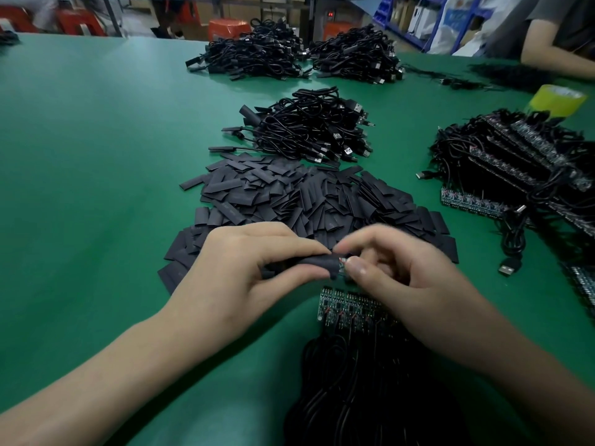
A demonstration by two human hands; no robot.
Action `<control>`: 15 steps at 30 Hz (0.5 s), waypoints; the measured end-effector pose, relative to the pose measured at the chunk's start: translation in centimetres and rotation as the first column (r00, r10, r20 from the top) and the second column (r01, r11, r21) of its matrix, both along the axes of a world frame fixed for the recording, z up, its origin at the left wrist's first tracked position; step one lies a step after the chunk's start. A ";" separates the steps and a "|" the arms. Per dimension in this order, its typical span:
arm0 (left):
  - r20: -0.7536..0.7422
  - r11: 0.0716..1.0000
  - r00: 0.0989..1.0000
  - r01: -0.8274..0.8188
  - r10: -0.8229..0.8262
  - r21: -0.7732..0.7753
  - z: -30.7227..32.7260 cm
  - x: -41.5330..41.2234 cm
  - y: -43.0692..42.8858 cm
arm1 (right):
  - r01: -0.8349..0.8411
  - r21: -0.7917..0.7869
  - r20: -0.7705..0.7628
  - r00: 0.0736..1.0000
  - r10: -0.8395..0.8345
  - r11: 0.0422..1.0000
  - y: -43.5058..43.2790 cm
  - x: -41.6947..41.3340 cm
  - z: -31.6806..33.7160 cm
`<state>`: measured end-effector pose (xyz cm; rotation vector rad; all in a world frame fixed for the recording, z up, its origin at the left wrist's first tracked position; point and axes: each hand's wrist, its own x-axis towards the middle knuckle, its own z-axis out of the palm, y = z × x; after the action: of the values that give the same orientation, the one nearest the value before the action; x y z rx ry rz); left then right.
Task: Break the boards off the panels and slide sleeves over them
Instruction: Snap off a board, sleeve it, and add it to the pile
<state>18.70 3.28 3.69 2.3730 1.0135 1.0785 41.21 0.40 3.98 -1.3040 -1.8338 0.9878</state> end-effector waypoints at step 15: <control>0.164 0.993 0.986 0.002 0.017 -0.114 0.6 0.0 -0.3 | 0.070 0.521 0.065 0.990 -0.122 0.851 -0.6 -0.1 0.4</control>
<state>18.65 3.00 4.29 2.1526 0.9981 1.1657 41.10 -0.16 4.43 -1.0999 -1.9060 0.3334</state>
